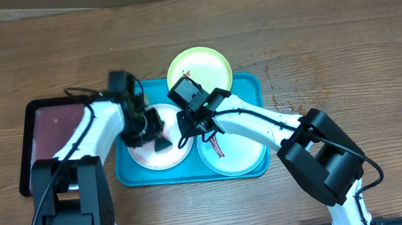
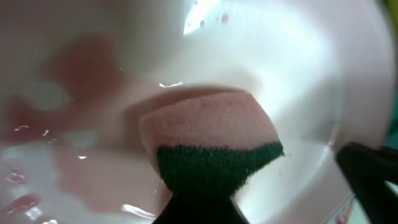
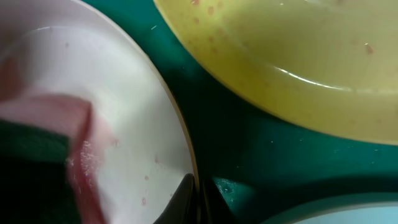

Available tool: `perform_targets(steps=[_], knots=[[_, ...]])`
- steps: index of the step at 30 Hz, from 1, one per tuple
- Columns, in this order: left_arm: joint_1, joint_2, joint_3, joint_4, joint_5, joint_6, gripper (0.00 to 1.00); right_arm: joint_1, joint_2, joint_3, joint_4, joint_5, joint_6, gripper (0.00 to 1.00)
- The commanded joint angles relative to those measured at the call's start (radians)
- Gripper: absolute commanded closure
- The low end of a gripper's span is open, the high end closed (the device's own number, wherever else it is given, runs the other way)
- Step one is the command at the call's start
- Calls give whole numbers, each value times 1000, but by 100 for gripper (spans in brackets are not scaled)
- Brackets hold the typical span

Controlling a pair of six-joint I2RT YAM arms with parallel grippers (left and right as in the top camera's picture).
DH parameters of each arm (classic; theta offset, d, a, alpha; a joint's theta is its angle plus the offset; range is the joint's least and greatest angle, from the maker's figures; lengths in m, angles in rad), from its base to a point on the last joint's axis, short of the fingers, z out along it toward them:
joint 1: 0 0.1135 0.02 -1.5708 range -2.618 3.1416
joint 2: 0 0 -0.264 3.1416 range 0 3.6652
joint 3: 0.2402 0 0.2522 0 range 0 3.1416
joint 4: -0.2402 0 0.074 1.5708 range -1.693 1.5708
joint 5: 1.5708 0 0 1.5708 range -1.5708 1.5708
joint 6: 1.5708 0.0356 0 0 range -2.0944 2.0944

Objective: Clean dirty plates on tray and stack at the side
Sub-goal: 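Hold the white plate with the right gripper and scrub it with the sponge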

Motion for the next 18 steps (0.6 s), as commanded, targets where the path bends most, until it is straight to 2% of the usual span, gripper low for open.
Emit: perform_targets(steps=[1, 2, 5, 9, 15, 18], knots=[[-9, -7, -85, 53, 23, 10, 96, -3, -10, 18, 5, -9, -7, 96], [-8, -7, -93, 56, -15, 10, 96, -3, -10, 18, 5, -9, -7, 96], [-8, -7, -95, 12, -261, -3, 96, -3, -10, 18, 5, -9, -7, 96], [-8, -8, -66, -97, -542, -113, 96, -3, -10, 18, 4, -9, -7, 96], [-8, -8, 39, -252, -776, -271, 96, -3, -10, 18, 5, -30, -24, 96], [-8, -8, 123, -328, -831, -290, 96, -2, -10, 18, 5, -36, -30, 96]])
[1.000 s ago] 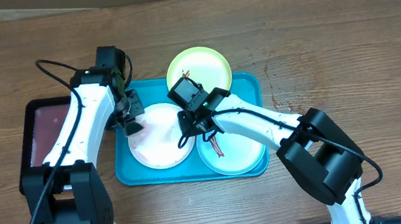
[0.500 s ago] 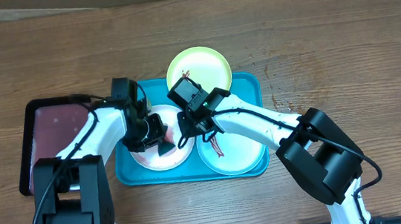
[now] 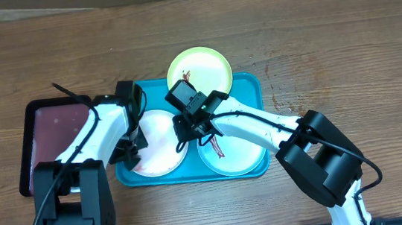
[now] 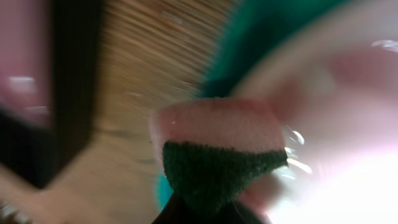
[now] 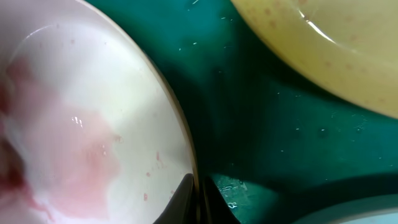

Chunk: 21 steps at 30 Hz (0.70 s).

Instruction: Clean dirty plates on tray and stack at the side

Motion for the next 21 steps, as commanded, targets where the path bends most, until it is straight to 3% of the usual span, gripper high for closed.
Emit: perform_targets(steps=[1, 7, 11, 15, 21], knots=[[13, 8, 119, -74, -231, -84, 96, -17, -13, 18, -2, 31, -21, 96], [16, -13, 340, -223, -151, -84, 96, -5, -59, 24, 4, 32, -34, 96], [57, -71, 456, -266, -22, -51, 96, 21, -138, 26, 3, 51, -106, 96], [166, -159, 482, -241, 136, -6, 96, 64, -233, 26, -10, 233, -135, 96], [390, -200, 481, -281, 307, 46, 96, 122, -327, 26, -11, 520, -296, 96]])
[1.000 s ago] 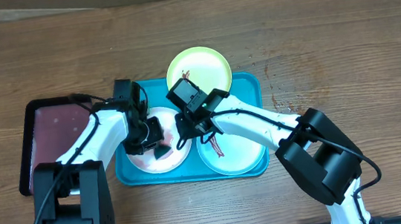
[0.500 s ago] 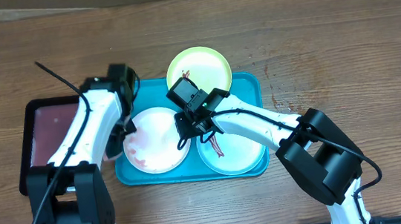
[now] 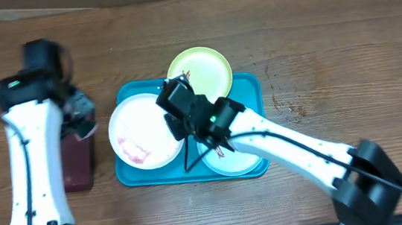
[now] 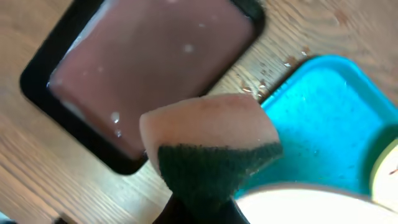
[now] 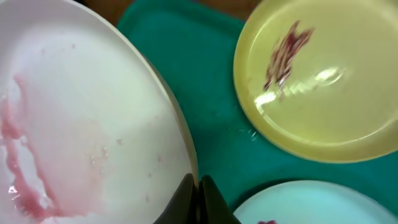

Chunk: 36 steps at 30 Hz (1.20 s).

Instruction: Clean dirty plates on tray and stack at the side

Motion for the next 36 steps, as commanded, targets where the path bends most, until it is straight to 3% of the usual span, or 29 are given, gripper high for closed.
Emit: perform_targets(steps=[1, 7, 10, 14, 20, 30, 34, 36], knots=[[121, -10, 17, -28, 148, 47, 96, 29, -66, 26, 8, 270, -153, 96], [265, -10, 11, -77, 168, 47, 96, 87, -76, 26, 55, 583, -363, 96], [290, -10, 11, -76, 183, 47, 96, 139, -76, 26, 139, 727, -544, 96], [289, -9, 11, -75, 183, 47, 96, 199, -76, 26, 232, 785, -752, 96], [290, -9, 10, -69, 182, 63, 96, 270, -76, 26, 361, 895, -937, 96], [290, -9, -26, -49, 183, 66, 96, 271, -76, 26, 386, 965, -978, 96], [290, -9, -34, -45, 182, 66, 96, 260, -76, 26, 378, 960, -856, 96], [290, -9, -34, -44, 182, 67, 96, 223, -76, 26, 302, 885, -681, 96]])
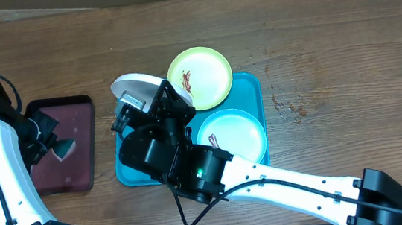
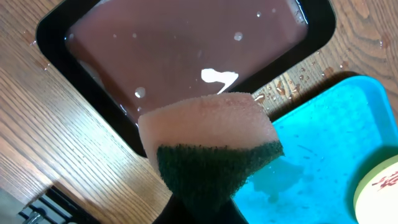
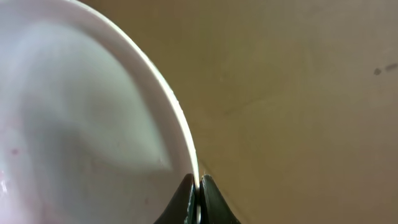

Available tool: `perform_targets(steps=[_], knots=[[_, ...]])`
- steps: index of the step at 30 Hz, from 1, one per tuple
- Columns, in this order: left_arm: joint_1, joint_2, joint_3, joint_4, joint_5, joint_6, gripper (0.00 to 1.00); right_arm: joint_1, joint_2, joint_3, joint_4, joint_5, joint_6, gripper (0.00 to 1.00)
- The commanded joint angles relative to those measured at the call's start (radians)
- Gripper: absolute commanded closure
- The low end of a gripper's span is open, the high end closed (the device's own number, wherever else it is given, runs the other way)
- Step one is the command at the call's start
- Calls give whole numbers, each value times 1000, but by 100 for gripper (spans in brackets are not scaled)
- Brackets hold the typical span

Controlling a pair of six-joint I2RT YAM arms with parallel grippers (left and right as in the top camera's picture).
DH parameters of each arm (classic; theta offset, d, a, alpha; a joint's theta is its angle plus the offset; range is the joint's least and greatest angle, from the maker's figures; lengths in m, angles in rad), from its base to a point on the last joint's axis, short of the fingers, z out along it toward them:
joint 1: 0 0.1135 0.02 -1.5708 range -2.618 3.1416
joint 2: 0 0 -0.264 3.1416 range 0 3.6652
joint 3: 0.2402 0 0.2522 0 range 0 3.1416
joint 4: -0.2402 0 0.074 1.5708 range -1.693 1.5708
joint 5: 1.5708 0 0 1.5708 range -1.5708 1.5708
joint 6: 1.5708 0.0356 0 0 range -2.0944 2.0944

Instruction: Clean dirty plates on tray and stack at the side

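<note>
My right gripper [image 3: 198, 186] is shut on the rim of the white plate [image 3: 81, 124]. The plate [image 1: 137, 84] is held high and tilted above the blue tray's [image 1: 248, 92] left half, and a few faint pink specks show on it. On the tray lie a yellow-green plate [image 1: 199, 77] with red smears and a pale blue plate [image 1: 231, 137] with a red streak. My left gripper [image 1: 61, 148] is shut on a pink sponge with a green scourer side [image 2: 208, 140], above the black tray [image 2: 186, 62].
The black tray [image 1: 90, 139] of pinkish water stands on the wooden table [image 1: 327, 32] left of the blue tray. Water drops lie on the wood between the two trays. My raised right arm covers much of the blue tray's left part in the overhead view.
The white plate has gone from just above the tray's left half to high up and tilted, clear of the tray. My left gripper with the sponge has moved over the black tray's water.
First the sponge lay on the white plate while my right gripper pinched the plate's rim. Then the sponge was at the plate's left edge. Later the left arm was by the black tray and the plate was raised. Now the plate is high up.
</note>
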Motion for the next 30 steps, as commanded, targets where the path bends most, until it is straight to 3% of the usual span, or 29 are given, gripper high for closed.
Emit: perform_targets(steps=[1, 8, 11, 12, 15, 21, 30], knots=[[3, -3, -8, 4, 10, 24, 96, -70, -16, 22, -102, -130, 328, 96], [3, -3, -8, 5, 10, 35, 96, -376, -32, 23, -223, -1045, 813, 96], [3, -3, -8, 4, 10, 35, 96, -573, -35, 23, -230, -1367, 943, 96], [3, -3, -8, 4, 10, 35, 96, -719, -35, 22, -260, -1545, 980, 96], [2, -3, -8, 5, 10, 34, 96, -916, -32, 21, -378, -1577, 982, 96], [2, -3, -8, 19, 11, 34, 96, -1187, -29, -28, -575, -1312, 979, 96], [2, -3, -8, 23, 11, 34, 96, -1343, -27, -200, -455, -1201, 988, 96]])
